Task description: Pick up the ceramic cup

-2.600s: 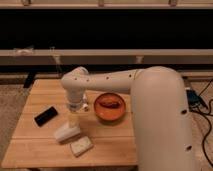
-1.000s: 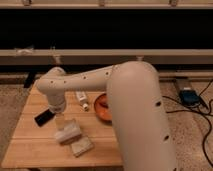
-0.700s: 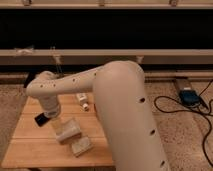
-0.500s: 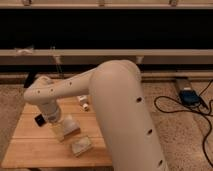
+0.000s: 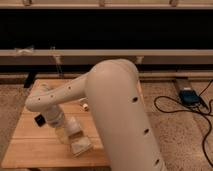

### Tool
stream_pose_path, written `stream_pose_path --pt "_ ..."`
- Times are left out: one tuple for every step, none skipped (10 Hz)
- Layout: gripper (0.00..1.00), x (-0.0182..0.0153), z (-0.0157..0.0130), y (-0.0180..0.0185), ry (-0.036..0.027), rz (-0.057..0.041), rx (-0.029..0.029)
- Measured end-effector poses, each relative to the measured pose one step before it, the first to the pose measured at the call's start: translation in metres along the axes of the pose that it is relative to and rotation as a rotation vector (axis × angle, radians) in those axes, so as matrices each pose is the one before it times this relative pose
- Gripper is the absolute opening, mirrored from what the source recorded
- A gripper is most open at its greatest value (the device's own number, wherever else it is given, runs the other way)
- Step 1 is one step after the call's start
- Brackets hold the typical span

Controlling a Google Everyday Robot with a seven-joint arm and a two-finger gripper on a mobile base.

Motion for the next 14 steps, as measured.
stream_pose_path --pt "0.8 0.00211 0.00288 0.00287 -0.00743 -0.01143 0.00095" --pt "0.8 -0.00021 0.00216 0.0036 -0.00666 -0.00631 -0.00136" --pt "0.8 0.00041 0.00391 0.00336 -0.00997 -0.00761 0.00239" --pt "0.8 0.00318 0.00324 0.00206 -0.00996 -0.01 0.00298" --pt "0.8 0.00161 0.00201 0.00068 -0.00693 -0.00457 0.00323" --pt "0.79 -0.0009 0.00393 0.00201 -0.01502 -0.00041 0.00329" --pt "0.74 -0.00089 0.00198 0.00104 -0.0121 0.00176 0.00134" --pt "0.65 0.00003 0.00234 0.00021 -0.01138 0.00401 0.00299" --pt "0.57 0.00065 0.00108 0.00013 -0.00809 0.00115 0.00086" --pt "0.45 0.00051 0.00096 -0.00025 -0.00864 0.00256 0.00193" --pt "0.34 -0.00087 0.001 0.0001 -0.0051 0.00378 0.00203" --pt "0.27 -0.00084 0.00097 -0.00011 -0.00303 0.00213 0.0027" --pt "0.16 -0.00016 0.00106 -0.00032 -0.0037 0.00113 0.00417" --pt "0.05 -0.00104 0.00004 0.00032 -0.00905 0.00298 0.00316"
